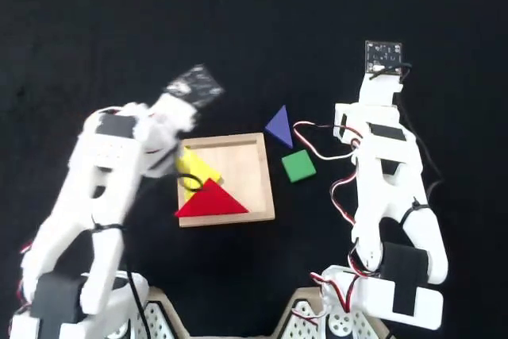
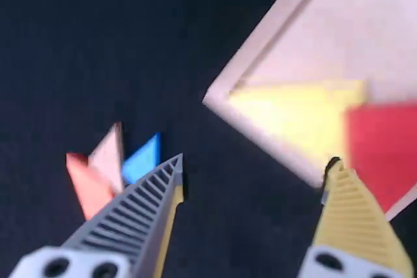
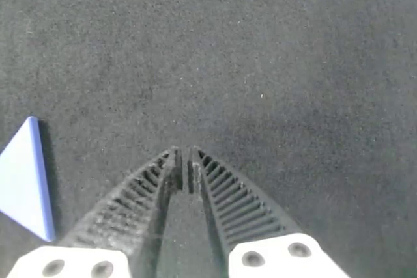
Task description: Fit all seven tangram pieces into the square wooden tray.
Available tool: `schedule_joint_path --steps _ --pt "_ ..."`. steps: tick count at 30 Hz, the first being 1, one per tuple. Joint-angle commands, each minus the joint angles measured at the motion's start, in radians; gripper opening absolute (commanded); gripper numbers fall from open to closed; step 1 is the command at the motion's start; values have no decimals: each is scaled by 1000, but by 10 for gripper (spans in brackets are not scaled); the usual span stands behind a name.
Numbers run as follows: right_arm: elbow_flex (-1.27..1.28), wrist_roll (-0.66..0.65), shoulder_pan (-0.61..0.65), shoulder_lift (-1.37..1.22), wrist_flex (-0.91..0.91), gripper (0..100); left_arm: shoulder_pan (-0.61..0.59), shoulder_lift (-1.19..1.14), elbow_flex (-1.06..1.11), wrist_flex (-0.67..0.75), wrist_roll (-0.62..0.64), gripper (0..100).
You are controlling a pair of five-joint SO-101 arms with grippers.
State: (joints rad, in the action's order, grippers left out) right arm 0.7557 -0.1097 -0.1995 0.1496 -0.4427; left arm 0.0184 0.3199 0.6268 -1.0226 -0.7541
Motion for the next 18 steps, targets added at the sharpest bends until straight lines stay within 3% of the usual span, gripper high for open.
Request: schedule_joint_path --steps 1,7,18 --pt "-7 6 2 39 15 32 -53 48 91 31 -35 332" --pt "-5 6 0 39 15 32 65 49 252 213 54 332" --pt "-5 6 -3 41 15 32 193 49 252 216 173 332"
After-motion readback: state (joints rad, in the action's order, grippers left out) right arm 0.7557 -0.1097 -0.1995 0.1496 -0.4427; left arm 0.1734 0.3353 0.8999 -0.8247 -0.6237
